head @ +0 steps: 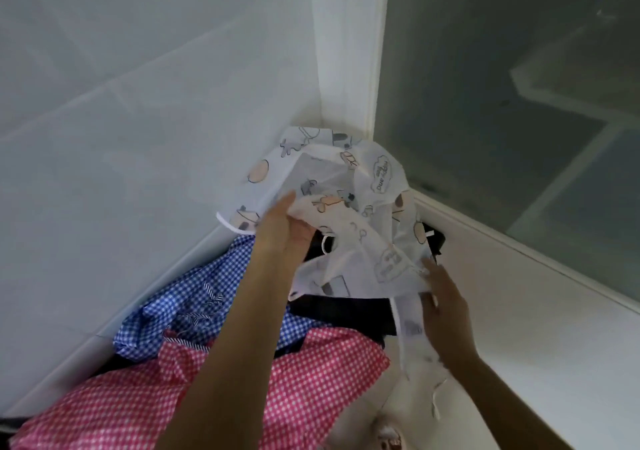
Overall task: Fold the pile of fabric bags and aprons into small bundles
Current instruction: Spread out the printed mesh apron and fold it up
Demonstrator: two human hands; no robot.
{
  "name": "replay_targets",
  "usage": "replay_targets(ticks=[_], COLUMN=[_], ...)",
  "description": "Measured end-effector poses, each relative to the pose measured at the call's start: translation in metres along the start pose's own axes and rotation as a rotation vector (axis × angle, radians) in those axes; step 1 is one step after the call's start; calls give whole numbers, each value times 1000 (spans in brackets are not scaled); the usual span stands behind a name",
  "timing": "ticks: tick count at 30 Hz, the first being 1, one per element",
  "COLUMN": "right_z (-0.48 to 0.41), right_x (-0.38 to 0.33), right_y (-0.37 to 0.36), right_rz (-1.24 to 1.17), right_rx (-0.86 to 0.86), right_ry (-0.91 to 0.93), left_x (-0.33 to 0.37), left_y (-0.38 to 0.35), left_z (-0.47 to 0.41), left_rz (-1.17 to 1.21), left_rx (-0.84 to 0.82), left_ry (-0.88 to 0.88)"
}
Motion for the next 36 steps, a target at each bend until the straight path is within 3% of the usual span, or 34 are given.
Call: replay_targets(ticks=[2,5,7,8,13,16,17,19,24,26,28,33,36], right_z=[-29,-74,-86,-87,-63,-45,-32,-27,35,56,75,122,130], right_x=[1,0,-9,-19,-33,-13,0,11,27,31,29,4,-17], right_y=[23,64,93,106,151,182,201,217,270,283,287,252,229], right_rz=[-33,-108,-213,-253,-311,-268,-241,-146,135,265,383,520,510], right_rx=[-72,-1,18,-17,-333,-385,-367,-364,-302,-274,-298,-504,-540], right_ry=[-110,-230,-208,-200,-63,-87,-108,-115,-25,16,85,261,270], left_x=[18,-8,-44,-57,-83,-104,-122,-148,-217,-243,-255,-243,-217], left_y=[-10,-19,-27,-31,-63,-85,-93,-97,-73,-50,-25,35,46], left_z=[14,43,58,58,65,82,97,106,185,218,239,255,267], left_rz=[-387,-1055,-1544,-1676,-1720,-1702,-1676,-1515,-910,-725,-708,-1053,-891], left_rx=[-108,-413,-410,-364,-340,-539,-669,-825,-838,-879,-888,-857,-835], left_ry=[-286,-588,-803,-900,-1148,-1222,-1179,-768,223,532,650,668,615])
Point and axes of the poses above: each hand's wrist, its own z-axis away from the middle knuckle, its own y-axis out of the back of the hand, x = y × z, the point moved 6 cm from there along -z, towards the middle knuckle, and after that the axes turned 11 degrees about z, right-handed, at the moved point
